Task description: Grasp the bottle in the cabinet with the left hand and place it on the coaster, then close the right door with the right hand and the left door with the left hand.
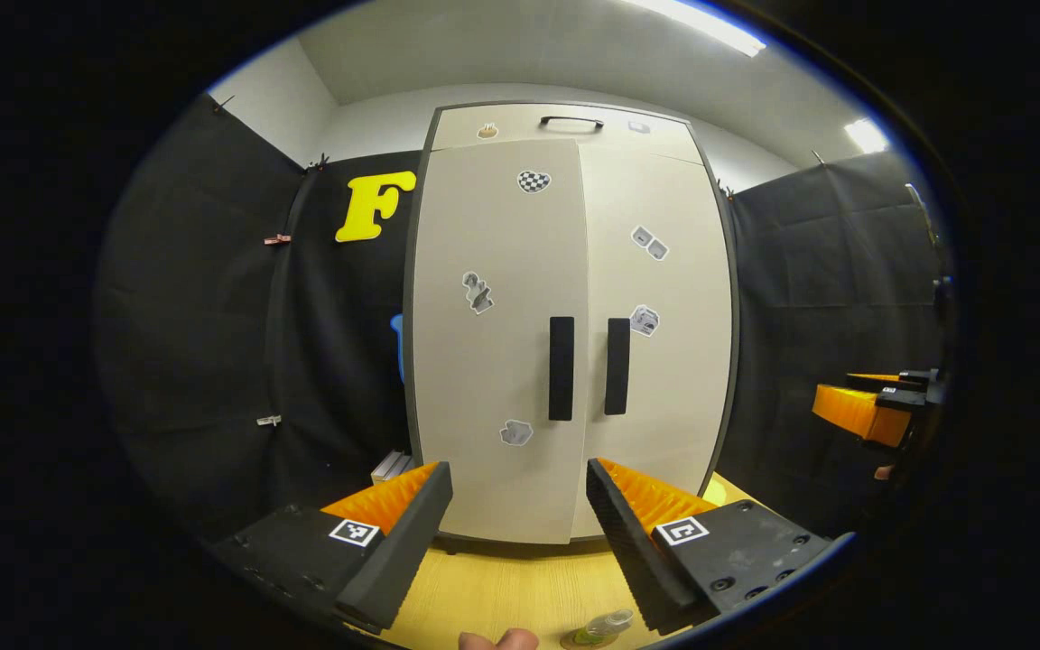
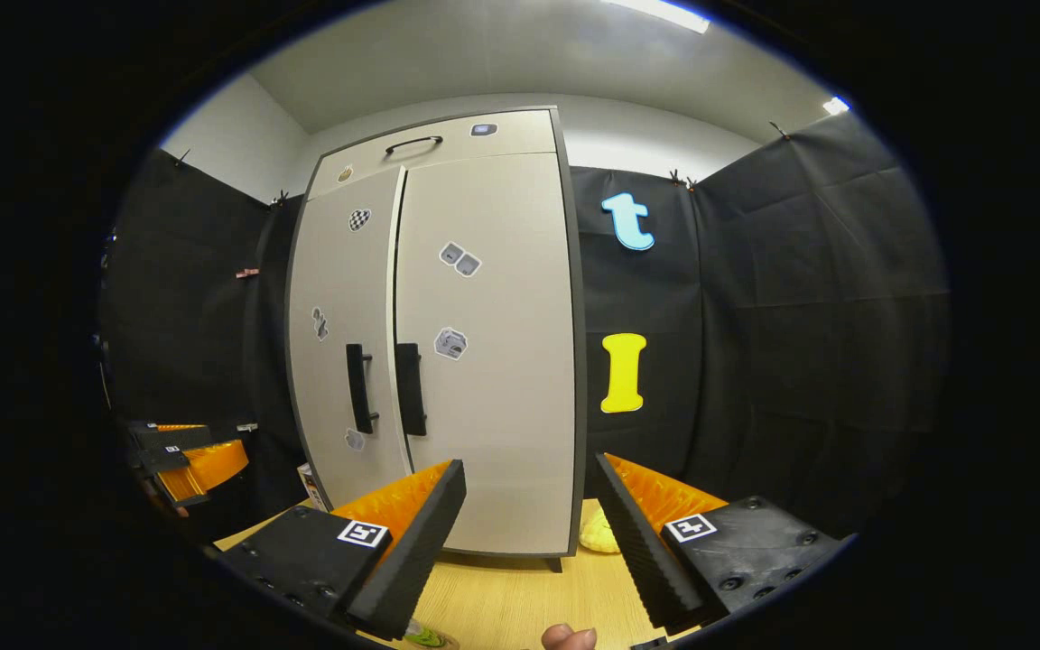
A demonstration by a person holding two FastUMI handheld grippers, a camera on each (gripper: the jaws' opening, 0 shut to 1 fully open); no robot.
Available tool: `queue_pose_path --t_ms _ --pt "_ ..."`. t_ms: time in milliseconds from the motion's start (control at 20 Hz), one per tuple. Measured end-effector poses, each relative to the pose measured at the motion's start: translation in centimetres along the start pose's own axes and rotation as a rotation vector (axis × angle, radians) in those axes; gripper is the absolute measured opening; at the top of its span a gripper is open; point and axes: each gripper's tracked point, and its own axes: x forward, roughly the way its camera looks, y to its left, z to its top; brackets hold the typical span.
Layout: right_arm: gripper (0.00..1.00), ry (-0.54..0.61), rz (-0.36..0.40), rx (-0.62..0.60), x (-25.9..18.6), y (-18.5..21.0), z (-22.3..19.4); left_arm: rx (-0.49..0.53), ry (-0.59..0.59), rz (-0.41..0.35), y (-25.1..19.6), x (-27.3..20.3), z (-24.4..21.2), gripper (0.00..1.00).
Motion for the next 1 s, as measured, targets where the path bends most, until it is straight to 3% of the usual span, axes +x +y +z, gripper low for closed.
queue_pose_path --t_ms 1000 --pt "0.95 -0.013 -0.002 0.002 -1.3 -0.4 0.6 0.013 -0.032 0.003 0.1 -1.6 0.5 0.95"
